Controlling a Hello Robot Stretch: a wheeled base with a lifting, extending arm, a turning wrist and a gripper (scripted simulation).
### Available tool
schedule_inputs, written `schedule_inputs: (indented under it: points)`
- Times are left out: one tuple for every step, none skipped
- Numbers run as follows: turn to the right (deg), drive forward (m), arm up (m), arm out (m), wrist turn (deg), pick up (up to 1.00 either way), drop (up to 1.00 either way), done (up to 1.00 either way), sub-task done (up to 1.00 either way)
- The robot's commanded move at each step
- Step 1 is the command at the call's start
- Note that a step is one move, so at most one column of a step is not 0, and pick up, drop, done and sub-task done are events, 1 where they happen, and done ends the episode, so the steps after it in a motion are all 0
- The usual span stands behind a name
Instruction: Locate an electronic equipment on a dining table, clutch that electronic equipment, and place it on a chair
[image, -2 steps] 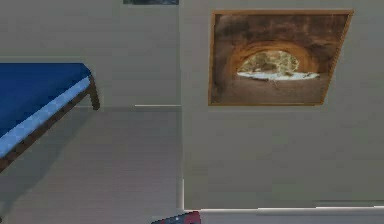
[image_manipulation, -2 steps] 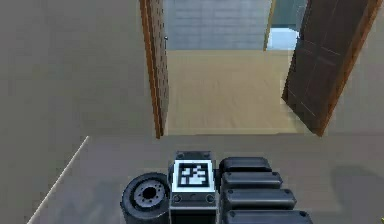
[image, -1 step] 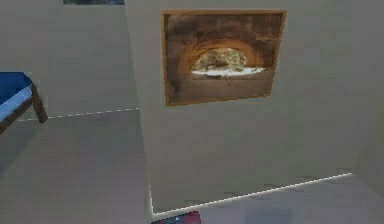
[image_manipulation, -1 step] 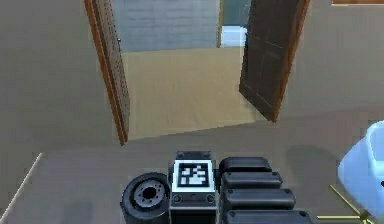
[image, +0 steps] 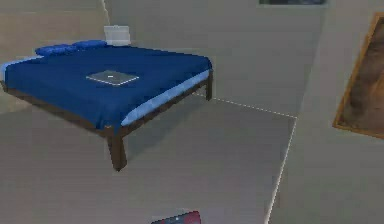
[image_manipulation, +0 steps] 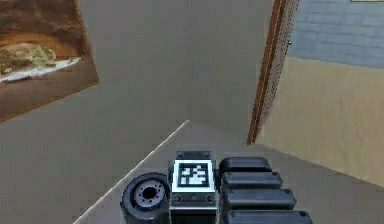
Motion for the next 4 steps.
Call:
schedule_inputs:
  points:
    - [-45.0, 0.00, 0.00, 0.00, 0.0, 0.00, 0.00, 0.00, 0.00]
    - [-21.0, 0.00, 0.00, 0.00, 0.0, 0.00, 0.00, 0.00, 0.00]
    - [45.0, 0.00, 0.00, 0.00, 0.0, 0.00, 0.00, 0.00, 0.00]
    - [45.0, 0.00, 0.00, 0.00, 0.0, 0.00, 0.00, 0.00, 0.00]
